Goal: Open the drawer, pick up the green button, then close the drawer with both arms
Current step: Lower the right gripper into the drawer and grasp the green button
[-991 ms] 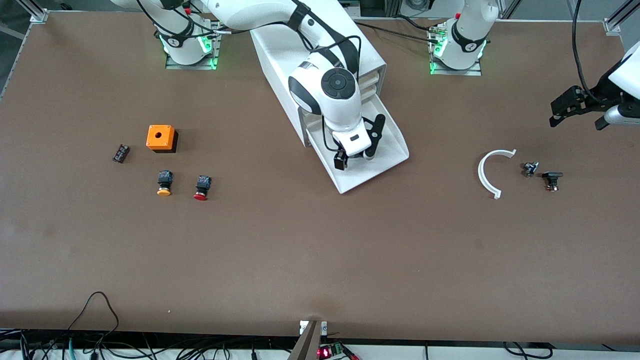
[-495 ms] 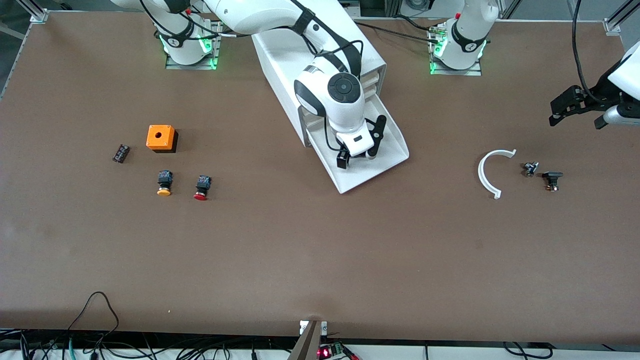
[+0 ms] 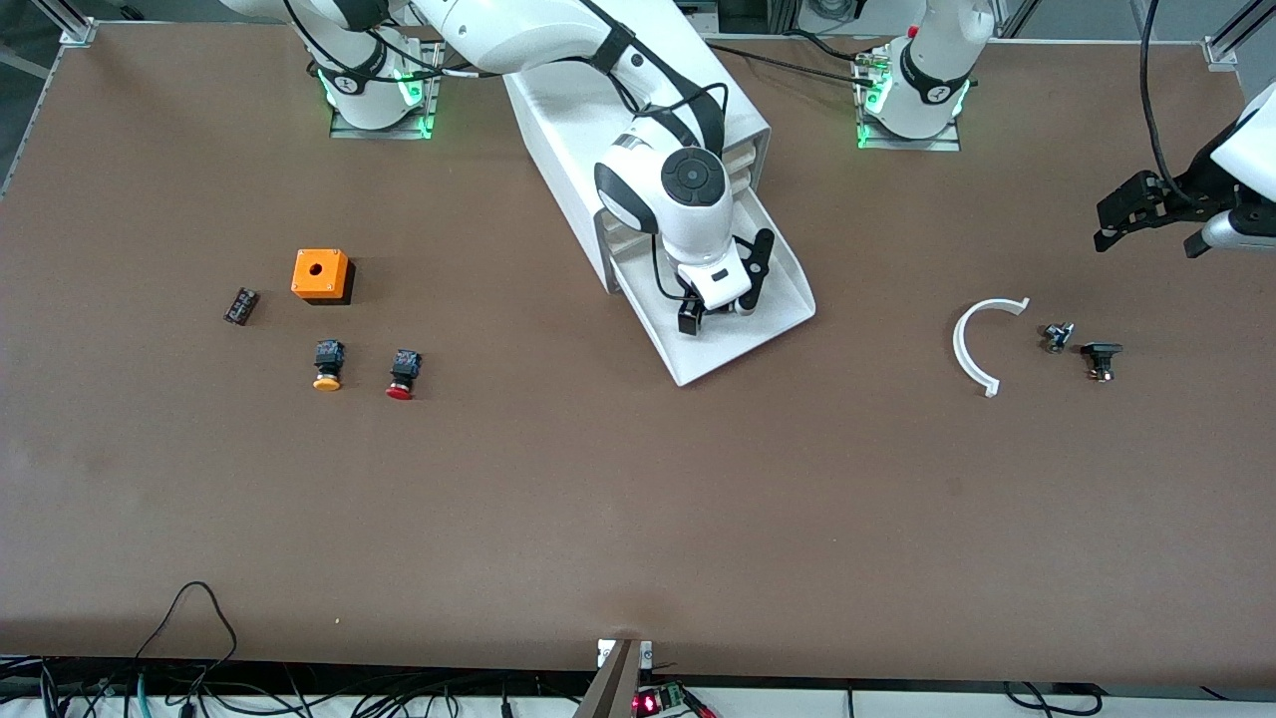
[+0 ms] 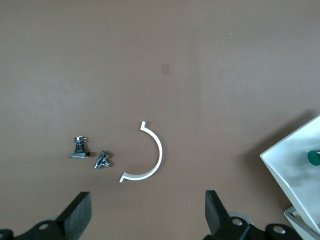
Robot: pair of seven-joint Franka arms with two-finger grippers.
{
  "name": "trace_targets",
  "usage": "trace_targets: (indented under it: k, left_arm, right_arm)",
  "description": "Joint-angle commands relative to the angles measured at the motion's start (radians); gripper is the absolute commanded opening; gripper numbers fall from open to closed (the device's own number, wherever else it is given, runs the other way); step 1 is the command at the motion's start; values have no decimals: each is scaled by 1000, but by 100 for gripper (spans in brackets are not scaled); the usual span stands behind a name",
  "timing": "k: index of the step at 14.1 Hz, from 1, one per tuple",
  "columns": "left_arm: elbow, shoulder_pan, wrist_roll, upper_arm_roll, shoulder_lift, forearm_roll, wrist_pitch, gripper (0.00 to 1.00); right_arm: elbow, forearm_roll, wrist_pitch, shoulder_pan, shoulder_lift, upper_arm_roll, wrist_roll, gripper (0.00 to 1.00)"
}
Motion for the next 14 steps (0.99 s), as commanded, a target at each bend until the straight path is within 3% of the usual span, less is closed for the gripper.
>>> trace_targets:
  k: [1, 3, 4, 9, 11, 14]
  left_arm:
    - [33, -13, 4, 4, 30, 3, -15, 100]
    - [33, -13, 9, 7, 30, -2, -15, 100]
    - [33, -13, 9, 9, 30, -3, -16, 100]
    - [24, -12, 9, 3, 54, -3, -18, 100]
    - [25, -13, 10, 3, 56, -2, -16, 100]
    - [18, -13, 6, -2, 57, -8, -16, 100]
  right_arm:
    - [33, -7, -1, 7, 23, -4, -8, 100]
    - [33, -7, -1, 7, 24, -4, -5, 99]
    - [33, -7, -4, 9, 24, -6, -4, 93]
    - [33, -49, -4, 13, 24, -6, -7, 57]
    - [34, -84, -1, 13, 24, -6, -39, 34]
    - [34, -85, -17, 16, 17, -11, -33, 17]
